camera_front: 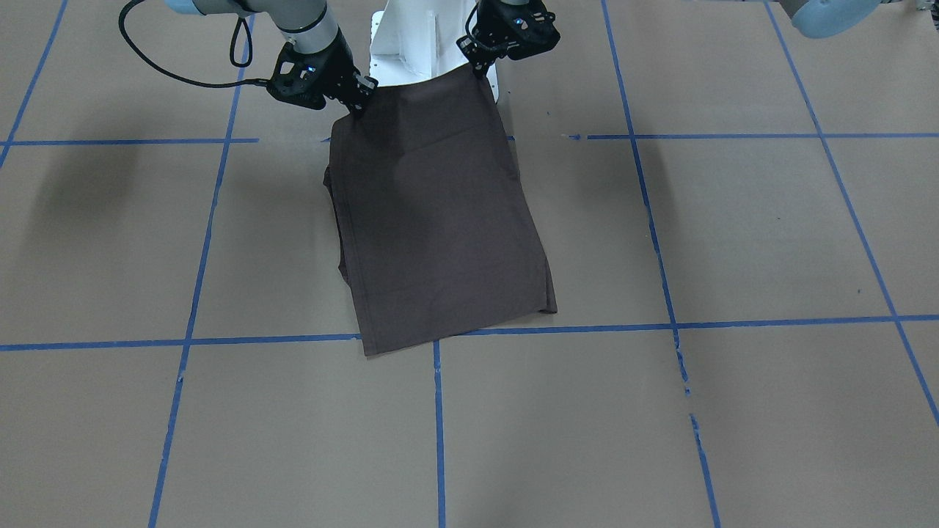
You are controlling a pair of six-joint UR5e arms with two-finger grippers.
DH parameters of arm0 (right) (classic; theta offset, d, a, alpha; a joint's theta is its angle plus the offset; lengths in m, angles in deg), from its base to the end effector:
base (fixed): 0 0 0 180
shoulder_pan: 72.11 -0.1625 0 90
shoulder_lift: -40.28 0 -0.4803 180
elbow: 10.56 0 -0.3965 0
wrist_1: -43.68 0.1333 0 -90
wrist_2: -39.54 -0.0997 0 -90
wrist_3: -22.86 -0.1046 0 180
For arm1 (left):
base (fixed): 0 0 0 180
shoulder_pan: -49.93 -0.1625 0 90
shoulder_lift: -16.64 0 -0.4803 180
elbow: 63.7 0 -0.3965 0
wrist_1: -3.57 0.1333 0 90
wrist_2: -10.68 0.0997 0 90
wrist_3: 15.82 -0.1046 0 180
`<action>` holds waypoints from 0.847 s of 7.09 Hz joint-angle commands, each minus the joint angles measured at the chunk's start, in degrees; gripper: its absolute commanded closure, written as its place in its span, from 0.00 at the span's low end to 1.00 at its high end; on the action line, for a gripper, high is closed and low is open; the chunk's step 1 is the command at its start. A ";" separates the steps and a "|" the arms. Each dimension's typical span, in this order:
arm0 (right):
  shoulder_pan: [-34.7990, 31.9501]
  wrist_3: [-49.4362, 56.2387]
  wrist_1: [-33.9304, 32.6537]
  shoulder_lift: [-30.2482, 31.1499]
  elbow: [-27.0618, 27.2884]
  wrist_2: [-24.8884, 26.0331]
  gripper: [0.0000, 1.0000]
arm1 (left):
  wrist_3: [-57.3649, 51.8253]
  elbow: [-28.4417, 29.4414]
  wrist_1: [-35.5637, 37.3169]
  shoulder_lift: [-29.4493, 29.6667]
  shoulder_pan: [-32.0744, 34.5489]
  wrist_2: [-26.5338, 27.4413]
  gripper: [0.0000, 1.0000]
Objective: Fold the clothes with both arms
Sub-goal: 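Lift the near edge with both grippers and fold it over toward the far edge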
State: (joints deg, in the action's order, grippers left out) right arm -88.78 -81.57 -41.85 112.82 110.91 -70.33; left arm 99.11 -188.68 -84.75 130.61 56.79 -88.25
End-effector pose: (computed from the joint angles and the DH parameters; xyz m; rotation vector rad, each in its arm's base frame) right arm -0.4922 -0.2494 0.3004 -0.3044 -0.9322 0.3374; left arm 0.5226 -0.1808 0.2337 -0.3000 0.9707 -0.4289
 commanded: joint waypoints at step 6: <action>-17.41 2.22 4.81 -19.66 -25.31 -1.23 1.00 | -12.09 11.03 0.26 5.11 20.01 -0.90 1.00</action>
State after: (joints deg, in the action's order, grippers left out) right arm -103.46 -79.53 -40.61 99.05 95.01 -71.49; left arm 89.29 -181.76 -84.09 133.86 73.03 -88.79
